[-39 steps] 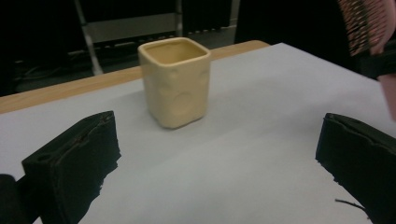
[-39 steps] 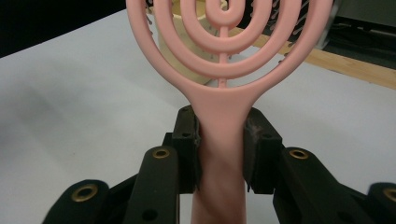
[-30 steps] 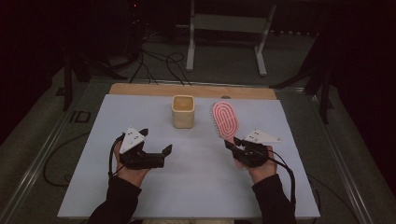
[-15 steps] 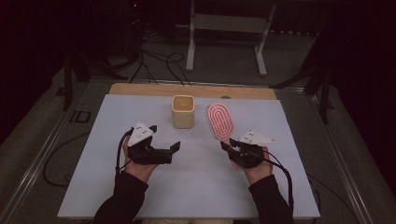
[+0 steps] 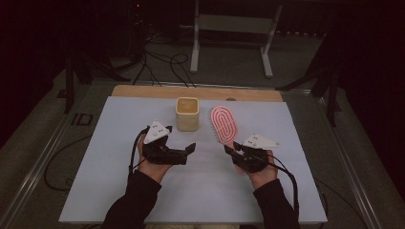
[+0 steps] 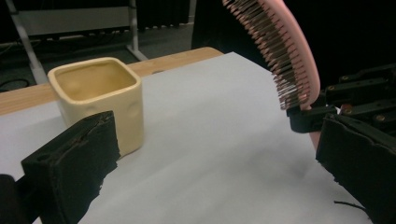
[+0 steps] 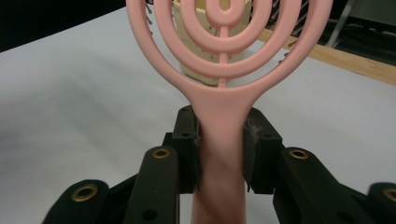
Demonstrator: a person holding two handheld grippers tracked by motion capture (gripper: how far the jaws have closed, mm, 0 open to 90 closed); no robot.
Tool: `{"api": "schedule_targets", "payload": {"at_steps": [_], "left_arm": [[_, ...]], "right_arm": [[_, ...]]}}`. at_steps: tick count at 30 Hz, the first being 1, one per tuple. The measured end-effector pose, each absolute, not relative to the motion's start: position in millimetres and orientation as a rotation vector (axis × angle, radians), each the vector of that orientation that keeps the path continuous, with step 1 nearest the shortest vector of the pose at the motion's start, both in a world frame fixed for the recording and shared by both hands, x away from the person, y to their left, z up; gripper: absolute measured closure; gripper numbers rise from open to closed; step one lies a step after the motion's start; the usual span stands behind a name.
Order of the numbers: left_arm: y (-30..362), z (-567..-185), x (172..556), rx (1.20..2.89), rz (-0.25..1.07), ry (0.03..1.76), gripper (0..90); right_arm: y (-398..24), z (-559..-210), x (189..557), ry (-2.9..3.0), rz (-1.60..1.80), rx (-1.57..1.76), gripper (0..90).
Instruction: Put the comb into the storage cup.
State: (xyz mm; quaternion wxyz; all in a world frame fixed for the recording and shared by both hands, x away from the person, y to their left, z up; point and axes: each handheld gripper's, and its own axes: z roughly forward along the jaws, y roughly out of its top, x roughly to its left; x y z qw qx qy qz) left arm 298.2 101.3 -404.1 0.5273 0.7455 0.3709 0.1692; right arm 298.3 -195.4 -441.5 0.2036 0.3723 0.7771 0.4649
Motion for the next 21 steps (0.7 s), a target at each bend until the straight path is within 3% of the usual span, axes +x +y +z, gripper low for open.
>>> {"api": "schedule_targets", "payload": {"at_steps": [21], "left_arm": [[62, -407, 309, 1.816, 0.322, 0.829, 0.0]], "right_arm": [[-191, -442, 297, 2.159, 1.303, 1.034, 69.9]]}}
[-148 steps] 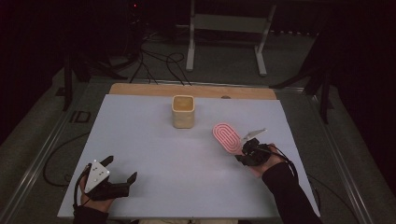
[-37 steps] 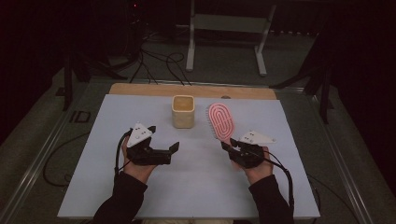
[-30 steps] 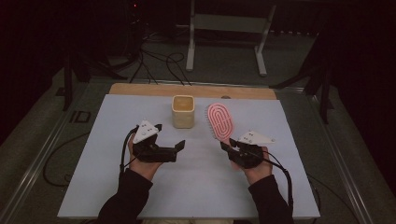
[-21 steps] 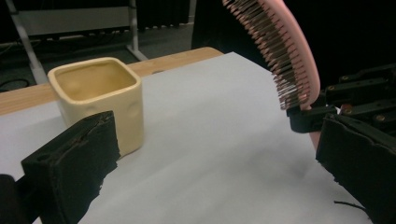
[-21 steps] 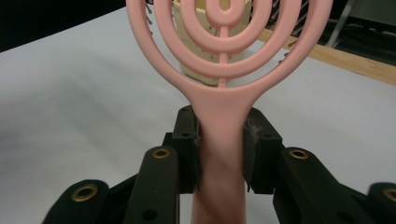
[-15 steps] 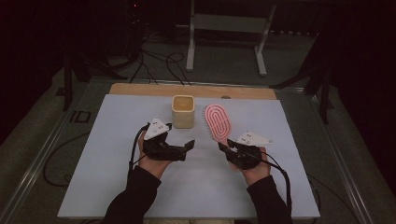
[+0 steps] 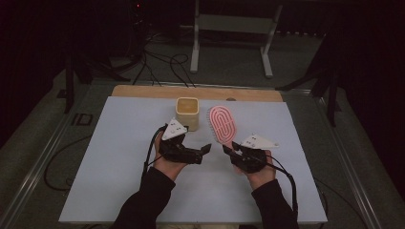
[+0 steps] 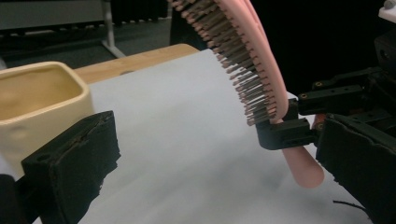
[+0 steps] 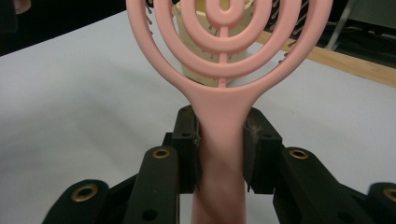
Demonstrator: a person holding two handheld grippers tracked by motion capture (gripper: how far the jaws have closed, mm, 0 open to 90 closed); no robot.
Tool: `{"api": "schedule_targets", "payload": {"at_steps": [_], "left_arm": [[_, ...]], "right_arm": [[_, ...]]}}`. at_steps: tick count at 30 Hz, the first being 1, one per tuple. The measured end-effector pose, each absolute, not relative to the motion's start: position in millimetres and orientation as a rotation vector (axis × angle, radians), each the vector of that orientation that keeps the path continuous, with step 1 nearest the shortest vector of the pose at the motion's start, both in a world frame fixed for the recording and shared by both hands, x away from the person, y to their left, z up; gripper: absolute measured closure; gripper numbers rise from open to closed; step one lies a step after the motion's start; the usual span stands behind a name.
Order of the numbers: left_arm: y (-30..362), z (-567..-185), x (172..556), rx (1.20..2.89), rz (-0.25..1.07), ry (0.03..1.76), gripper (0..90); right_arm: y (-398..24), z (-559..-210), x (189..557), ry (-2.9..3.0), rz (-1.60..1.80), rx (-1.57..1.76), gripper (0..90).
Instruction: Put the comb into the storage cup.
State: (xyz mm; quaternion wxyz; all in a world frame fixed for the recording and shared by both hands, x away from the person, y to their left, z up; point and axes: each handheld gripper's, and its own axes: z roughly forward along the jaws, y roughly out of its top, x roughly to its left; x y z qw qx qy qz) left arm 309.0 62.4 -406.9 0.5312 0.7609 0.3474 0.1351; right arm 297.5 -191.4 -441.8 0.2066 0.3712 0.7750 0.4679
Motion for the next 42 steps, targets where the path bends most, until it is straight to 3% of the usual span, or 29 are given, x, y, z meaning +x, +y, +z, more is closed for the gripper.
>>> {"api": "schedule_targets", "payload": {"at_steps": [42], "left_arm": [[13, -413, 318, 1.843, 0.272, 0.808, 0.0]], "right_arm": [[-182, -446, 294, 2.185, 1.311, 0.992, 69.8]]}}
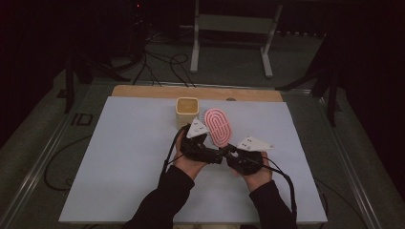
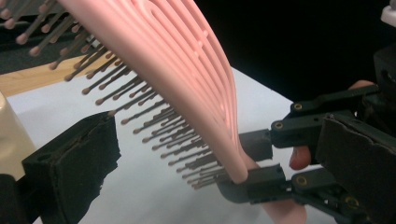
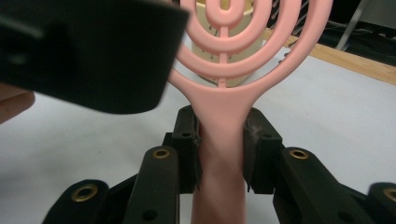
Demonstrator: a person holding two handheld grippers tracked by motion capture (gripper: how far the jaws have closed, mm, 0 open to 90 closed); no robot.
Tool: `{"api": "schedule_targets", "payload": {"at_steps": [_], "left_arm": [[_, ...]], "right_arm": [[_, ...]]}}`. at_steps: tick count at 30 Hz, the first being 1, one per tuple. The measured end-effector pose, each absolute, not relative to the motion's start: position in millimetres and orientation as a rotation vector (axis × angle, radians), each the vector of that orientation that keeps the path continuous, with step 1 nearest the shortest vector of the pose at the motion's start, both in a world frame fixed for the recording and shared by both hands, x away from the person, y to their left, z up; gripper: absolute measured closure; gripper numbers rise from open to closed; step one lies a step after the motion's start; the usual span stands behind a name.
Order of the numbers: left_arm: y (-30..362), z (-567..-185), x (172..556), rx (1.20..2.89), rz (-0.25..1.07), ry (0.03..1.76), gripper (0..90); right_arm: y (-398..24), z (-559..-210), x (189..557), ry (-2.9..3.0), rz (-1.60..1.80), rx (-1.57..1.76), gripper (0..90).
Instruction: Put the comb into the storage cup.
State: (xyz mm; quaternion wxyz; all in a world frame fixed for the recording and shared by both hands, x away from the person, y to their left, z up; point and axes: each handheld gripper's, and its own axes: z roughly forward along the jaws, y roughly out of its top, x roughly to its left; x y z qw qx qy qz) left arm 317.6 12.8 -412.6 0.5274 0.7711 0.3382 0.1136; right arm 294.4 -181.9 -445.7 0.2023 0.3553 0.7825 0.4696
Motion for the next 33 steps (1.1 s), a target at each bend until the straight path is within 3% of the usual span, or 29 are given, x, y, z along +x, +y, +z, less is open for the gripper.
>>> {"api": "schedule_targets", "payload": {"at_steps": [18, 27, 29, 30, 33], "left_arm": [[12.4, -410.0, 326.4, 1.775, 0.209, 0.883, 6.9], [8.2, -409.0, 325.5, 1.772, 0.249, 0.912, 23.4], [9.2, -409.7, 325.9, 1.761, 0.226, 0.908, 31.4], [10.9, -410.5, 326.1, 1.746, 0.204, 0.899, 39.7], [12.4, -411.2, 326.9, 1.726, 0.175, 0.901, 44.8]], "right_arm": [[-179.4, -442.7, 291.0, 2.191, 1.34, 0.965, 69.9], [-176.7, -443.6, 289.9, 2.197, 1.337, 0.953, 69.9], [-177.2, -443.6, 290.1, 2.192, 1.341, 0.951, 69.9], [-177.9, -443.3, 290.2, 2.188, 1.343, 0.957, 69.9], [-178.7, -443.1, 290.3, 2.184, 1.347, 0.96, 69.9]]}}
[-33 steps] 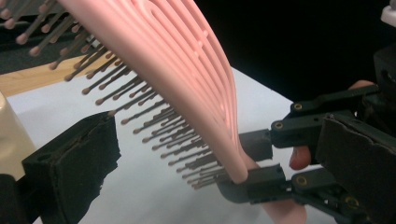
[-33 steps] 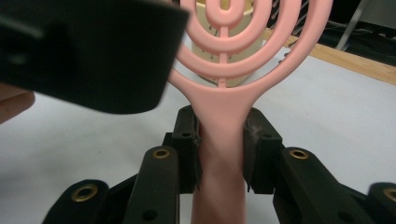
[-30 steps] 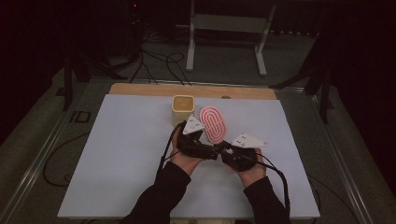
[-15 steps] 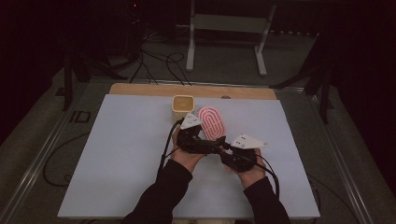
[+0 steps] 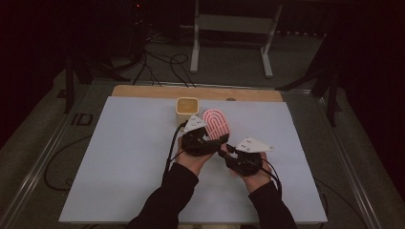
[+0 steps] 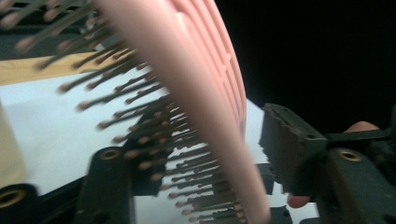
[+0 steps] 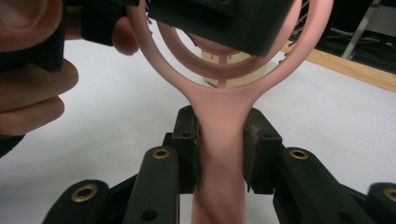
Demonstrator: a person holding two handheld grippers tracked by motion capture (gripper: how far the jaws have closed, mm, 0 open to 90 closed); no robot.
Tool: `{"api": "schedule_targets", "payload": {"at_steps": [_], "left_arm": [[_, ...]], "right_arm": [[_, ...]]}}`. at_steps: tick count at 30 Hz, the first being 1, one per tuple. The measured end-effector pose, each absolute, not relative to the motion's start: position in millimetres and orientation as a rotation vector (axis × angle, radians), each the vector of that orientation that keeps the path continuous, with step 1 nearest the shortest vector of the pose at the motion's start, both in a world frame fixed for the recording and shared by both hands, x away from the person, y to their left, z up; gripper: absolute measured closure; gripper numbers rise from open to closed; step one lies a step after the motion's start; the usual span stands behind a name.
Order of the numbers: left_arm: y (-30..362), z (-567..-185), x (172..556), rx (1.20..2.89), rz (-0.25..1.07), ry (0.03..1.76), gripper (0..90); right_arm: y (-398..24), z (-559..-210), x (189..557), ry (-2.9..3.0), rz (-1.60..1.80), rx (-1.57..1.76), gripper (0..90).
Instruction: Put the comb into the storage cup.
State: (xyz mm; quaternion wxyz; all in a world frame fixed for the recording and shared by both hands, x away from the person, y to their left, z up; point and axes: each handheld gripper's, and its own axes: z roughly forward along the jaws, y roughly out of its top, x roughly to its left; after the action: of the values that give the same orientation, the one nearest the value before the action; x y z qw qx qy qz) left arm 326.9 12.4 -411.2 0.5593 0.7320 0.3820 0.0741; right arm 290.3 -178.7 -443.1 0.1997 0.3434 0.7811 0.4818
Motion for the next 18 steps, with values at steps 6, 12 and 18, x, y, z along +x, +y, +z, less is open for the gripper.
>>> {"api": "schedule_targets", "payload": {"at_steps": [6, 12, 18], "left_arm": [[16.8, -411.0, 328.5, 1.707, 0.159, 0.889, 54.6], [18.8, -411.4, 328.6, 1.695, 0.156, 0.887, 57.9], [18.6, -413.3, 329.6, 1.662, 0.133, 0.898, 60.1]], "right_arm": [[-180.7, -442.4, 290.6, 2.18, 1.372, 0.972, 69.9], [-179.3, -443.2, 290.5, 2.186, 1.39, 0.976, 70.0], [-178.3, -443.7, 289.9, 2.187, 1.392, 0.98, 70.0]]}}
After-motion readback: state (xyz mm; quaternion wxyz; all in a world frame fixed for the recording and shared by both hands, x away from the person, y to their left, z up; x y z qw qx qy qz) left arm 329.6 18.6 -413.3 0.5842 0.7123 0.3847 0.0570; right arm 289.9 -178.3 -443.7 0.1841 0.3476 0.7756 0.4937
